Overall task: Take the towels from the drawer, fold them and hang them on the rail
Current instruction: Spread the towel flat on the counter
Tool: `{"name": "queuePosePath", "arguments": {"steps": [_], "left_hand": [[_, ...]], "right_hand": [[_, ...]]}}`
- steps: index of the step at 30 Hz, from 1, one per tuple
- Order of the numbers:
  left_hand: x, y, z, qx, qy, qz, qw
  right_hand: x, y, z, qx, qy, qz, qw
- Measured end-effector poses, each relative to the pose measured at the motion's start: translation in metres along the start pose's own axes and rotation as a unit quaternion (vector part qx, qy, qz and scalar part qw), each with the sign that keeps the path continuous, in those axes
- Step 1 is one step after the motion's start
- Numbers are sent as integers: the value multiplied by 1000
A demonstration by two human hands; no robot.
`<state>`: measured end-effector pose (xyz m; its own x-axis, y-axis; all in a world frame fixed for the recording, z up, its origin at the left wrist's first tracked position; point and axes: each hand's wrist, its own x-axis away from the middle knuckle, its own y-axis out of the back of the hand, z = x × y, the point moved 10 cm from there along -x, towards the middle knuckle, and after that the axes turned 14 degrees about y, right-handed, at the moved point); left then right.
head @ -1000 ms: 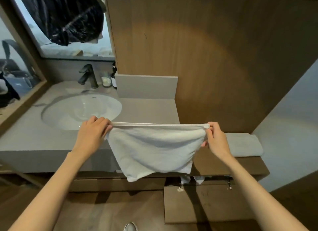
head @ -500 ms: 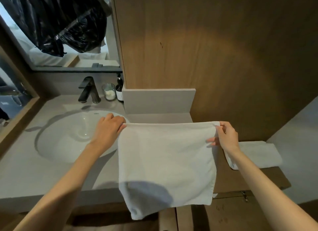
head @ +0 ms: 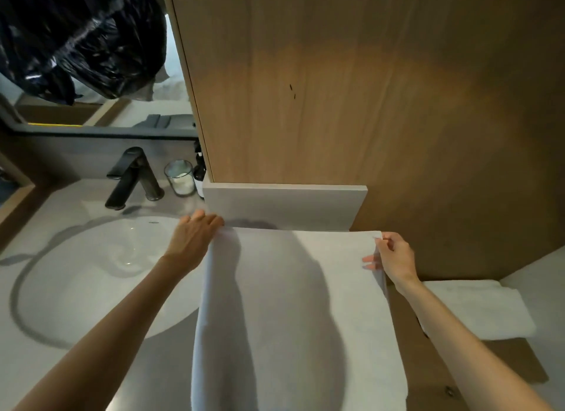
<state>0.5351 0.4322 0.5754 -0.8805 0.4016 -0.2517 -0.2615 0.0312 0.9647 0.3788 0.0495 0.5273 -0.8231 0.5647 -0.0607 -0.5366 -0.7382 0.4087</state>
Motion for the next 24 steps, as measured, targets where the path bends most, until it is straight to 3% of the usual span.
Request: {"name": "queuePosePath", "arguments": {"steps": [7,9,13,17,24], "left_hand": [[-29,-40,0,-31,14,42,999],[-30,-46,-2,12,27,45,999],[-26,-55,10,177,161,68,969],[-18,-48,11,246,206,38,946],[14,-4,-18,262,128,-9,956]], "right_hand": [[-47,-22,-48,22,-47,-8,999],[-54,-26,-67,36,-67,-11,997],[-56,-32,-81,51,-101,-25,993],[-51,-30,-43,124,-37,-25,991],[3,-51,25,124,137,59,981]]}}
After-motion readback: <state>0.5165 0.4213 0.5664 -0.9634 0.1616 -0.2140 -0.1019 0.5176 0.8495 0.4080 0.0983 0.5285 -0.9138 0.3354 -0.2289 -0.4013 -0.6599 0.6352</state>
